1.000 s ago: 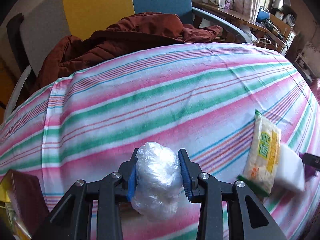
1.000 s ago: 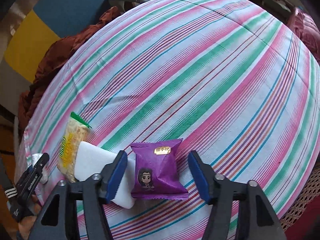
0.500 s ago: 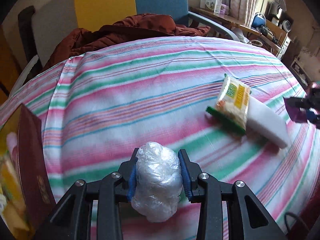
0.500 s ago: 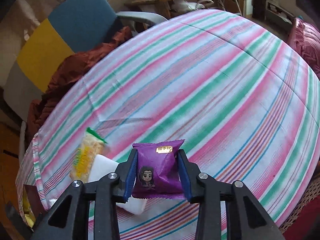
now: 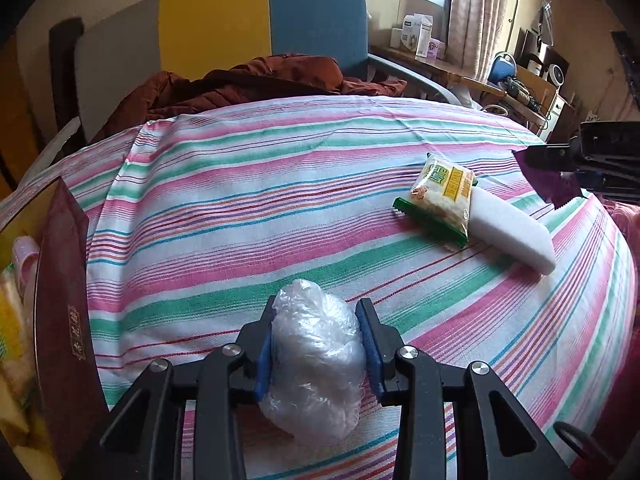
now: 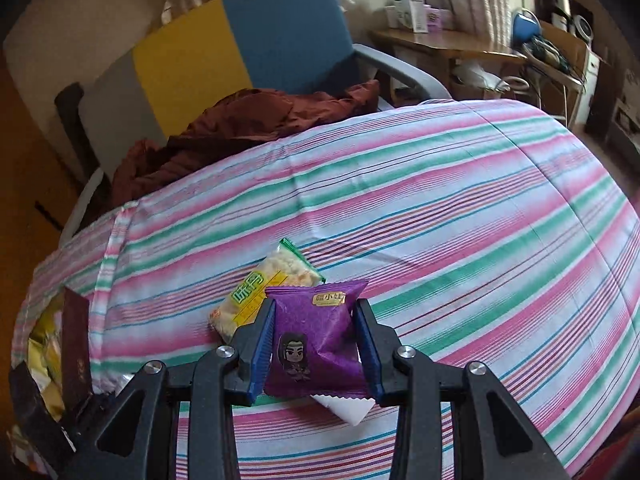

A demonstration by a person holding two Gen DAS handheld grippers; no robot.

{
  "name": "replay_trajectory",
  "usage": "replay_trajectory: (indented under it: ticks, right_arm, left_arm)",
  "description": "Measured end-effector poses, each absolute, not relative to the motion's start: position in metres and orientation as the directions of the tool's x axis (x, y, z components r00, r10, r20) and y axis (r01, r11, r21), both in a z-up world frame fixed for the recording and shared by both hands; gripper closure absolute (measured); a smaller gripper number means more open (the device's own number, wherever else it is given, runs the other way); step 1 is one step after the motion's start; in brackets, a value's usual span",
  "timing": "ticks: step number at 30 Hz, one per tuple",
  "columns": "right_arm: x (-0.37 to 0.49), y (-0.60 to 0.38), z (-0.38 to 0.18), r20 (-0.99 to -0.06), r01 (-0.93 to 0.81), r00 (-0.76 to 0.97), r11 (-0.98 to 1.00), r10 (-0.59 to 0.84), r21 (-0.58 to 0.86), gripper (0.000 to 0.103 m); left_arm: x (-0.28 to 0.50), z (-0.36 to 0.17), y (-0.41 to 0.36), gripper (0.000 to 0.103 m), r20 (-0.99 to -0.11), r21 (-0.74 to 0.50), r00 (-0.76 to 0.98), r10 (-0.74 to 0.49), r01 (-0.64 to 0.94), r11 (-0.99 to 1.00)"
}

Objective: Organize objects
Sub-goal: 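Carry bundle into tray with left tool while right tool drops purple pack there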

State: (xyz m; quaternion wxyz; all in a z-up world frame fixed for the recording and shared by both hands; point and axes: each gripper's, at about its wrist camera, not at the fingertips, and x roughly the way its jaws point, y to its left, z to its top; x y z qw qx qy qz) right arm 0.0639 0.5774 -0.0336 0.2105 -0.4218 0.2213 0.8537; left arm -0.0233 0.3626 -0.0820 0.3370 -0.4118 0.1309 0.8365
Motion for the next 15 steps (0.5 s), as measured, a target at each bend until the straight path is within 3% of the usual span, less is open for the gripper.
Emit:
replay_trajectory:
  ticks: [15]
  right_arm:
    - [0.0655,0.5749,-0.0320,-0.811,-0.532,-0.562,-0.823,0.166,0.200,0.065]
  left_arm:
    - [-0.0166,-0.0846,0.3654,0.065,-0.763,0.004,-0.481,0.433,-0.673,-0.740]
